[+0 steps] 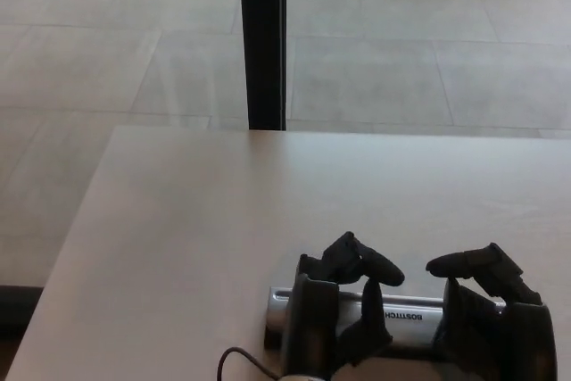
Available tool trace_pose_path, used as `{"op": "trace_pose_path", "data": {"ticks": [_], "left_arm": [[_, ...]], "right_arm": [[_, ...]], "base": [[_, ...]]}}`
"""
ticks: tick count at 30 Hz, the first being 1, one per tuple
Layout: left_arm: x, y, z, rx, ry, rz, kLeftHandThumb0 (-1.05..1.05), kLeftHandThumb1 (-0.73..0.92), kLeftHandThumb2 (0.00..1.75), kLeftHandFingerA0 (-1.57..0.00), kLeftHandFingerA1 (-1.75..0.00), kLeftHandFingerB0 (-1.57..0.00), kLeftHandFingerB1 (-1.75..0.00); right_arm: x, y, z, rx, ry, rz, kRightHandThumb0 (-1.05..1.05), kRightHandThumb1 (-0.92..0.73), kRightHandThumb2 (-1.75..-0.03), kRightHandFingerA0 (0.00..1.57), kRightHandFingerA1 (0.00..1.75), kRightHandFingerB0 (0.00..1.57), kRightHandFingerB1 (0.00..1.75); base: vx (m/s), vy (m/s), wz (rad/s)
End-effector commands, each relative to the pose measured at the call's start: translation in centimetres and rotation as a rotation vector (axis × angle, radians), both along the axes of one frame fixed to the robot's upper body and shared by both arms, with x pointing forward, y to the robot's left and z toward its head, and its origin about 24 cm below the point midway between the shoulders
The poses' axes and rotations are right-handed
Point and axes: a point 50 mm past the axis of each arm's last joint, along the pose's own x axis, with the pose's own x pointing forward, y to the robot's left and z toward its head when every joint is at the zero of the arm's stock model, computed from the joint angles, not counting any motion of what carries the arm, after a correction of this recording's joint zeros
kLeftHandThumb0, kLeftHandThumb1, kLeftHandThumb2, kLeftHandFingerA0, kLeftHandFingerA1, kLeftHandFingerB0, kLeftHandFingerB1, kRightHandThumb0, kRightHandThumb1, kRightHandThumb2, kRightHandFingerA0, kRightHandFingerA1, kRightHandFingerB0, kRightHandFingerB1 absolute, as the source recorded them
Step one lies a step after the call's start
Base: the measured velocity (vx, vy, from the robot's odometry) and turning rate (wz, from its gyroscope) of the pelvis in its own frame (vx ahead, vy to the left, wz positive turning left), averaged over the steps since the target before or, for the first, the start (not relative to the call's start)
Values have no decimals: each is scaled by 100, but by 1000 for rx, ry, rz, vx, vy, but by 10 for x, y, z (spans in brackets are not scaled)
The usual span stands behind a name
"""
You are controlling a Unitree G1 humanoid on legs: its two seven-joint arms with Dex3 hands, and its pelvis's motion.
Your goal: A hole pucnch is kept on the middle on the desk infront of the robot and the robot uses both its hands as fists to press on it and use it
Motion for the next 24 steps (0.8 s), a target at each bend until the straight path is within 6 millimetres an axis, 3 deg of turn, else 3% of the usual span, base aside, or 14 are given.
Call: {"op": "trace_pose_path", "data": {"ticks": [1,2,3,5,6,8,9,12,13,14,18,22,23,24], "left_arm": [[-34,-35,-11,415,-619,-210,-20,48,115,-101,-175,-72,-166],[-34,-34,-12,433,-640,-212,-20,50,111,-100,-175,-73,-171],[-34,-34,-12,467,-684,-228,-19,49,112,-100,-175,-73,-170],[-33,-34,-14,526,-729,-252,-23,46,109,-101,-175,-75,-175],[-32,-34,-14,534,-754,-248,-25,46,113,-102,-175,-77,-175],[-32,-34,-15,554,-780,-247,-26,49,112,-102,-175,-78,-175],[-31,-34,-14,563,-798,-250,-27,51,110,-102,-175,-79,-171],[-29,-34,-13,561,-831,-252,-25,48,115,-103,-175,-77,-175],[-28,-34,-13,564,-811,-257,-34,46,116,-126,-143,-106,-131],[-28,-34,-14,561,-800,-258,-24,45,115,-104,-175,-78,-174],[-28,-33,-15,568,-800,-252,-23,46,109,-103,-175,-78,-168],[-31,-34,-16,513,-757,-238,-25,52,112,-103,-175,-77,-175],[-32,-33,-14,451,-723,-210,-18,49,118,-101,-175,-75,-175],[-32,-33,-14,444,-721,-206,-18,49,118,-101,-175,-75,-175]], "right_arm": [[-35,-34,-71,-834,236,-123,-40,-72,-62,68,142,67,113],[-37,-35,-74,-783,273,-101,-41,-73,-63,65,123,65,98],[-39,-36,-77,-810,295,-74,-40,-73,-63,67,121,65,100],[-43,-37,-79,-793,330,-50,-44,-74,-64,64,133,64,108],[-43,-37,-79,-773,317,-56,-43,-74,-62,62,154,63,127],[-44,-37,-80,-774,319,-59,-44,-72,-64,66,150,65,123],[-43,-37,-81,-819,330,-49,-43,-77,-62,58,122,58,97],[-42,-36,-80,-844,320,-61,-44,-77,-65,60,134,59,110],[-40,-38,-80,-883,330,-59,-44,-76,-64,60,127,60,102],[-39,-39,-82,-851,345,-63,-44,-75,-62,59,120,61,98],[-41,-37,-76,-844,267,-97,-43,-72,-64,65,142,65,119],[-43,-36,-75,-863,222,-165,-44,-68,-63,70,136,70,113],[-38,-33,-72,-891,197,-200,-43,-68,-60,68,155,65,137],[-37,-33,-72,-894,193,-205,-43,-68,-60,68,155,65,137]], "base": [[0,0,0],[0,0,0],[0,0,0],[0,0,0],[0,0,0],[0,0,0],[0,0,0],[0,0,0],[0,0,0],[0,0,0],[0,0,0],[0,0,0],[0,0,0],[0,0,0]]}}
